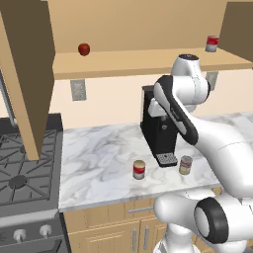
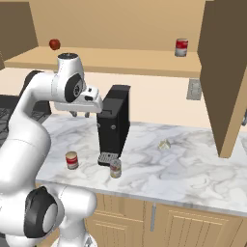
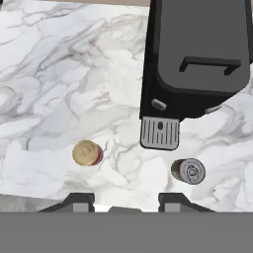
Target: Pick the cans from the counter and place them in their designated side in the cabinet.
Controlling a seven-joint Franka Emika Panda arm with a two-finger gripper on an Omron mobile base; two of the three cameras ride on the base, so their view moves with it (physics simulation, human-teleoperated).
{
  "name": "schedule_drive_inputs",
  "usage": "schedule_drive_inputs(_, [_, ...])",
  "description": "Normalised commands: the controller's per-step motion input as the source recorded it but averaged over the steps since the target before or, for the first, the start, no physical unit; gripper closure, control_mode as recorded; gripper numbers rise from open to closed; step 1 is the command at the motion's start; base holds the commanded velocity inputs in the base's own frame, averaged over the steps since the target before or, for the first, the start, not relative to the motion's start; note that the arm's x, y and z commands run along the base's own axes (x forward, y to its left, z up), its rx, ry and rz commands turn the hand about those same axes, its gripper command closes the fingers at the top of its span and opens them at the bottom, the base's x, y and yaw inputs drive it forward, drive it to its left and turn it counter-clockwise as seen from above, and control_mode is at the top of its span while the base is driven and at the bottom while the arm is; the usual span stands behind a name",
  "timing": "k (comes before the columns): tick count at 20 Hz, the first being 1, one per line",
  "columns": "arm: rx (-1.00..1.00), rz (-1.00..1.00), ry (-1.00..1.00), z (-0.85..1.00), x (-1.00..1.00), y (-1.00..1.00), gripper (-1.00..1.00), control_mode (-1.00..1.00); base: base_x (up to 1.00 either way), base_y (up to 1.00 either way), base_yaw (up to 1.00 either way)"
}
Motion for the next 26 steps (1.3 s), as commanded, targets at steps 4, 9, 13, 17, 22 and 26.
schedule_drive_inputs(4, [0.00, -0.01, -0.02, 0.00, -0.11, 0.00, -1.00, -1.00, 0.00, 0.00, 0.00])
schedule_drive_inputs(9, [0.00, -0.02, -0.01, -0.19, -0.25, 0.01, -1.00, -1.00, 0.00, 0.00, 0.00])
schedule_drive_inputs(13, [0.00, 0.00, -0.01, -0.26, -0.30, -0.07, -1.00, -1.00, 0.00, 0.00, 0.00])
schedule_drive_inputs(17, [0.00, 0.00, 0.00, -0.21, -0.20, -0.11, -1.00, -1.00, 0.00, 0.00, 0.00])
schedule_drive_inputs(22, [-0.03, 0.00, -0.01, -0.21, -0.15, -0.11, -1.00, -1.00, 0.00, 0.00, 0.00])
schedule_drive_inputs(26, [-0.05, 0.00, -0.01, -0.25, -0.10, -0.13, -1.00, -1.00, 0.00, 0.00, 0.00])
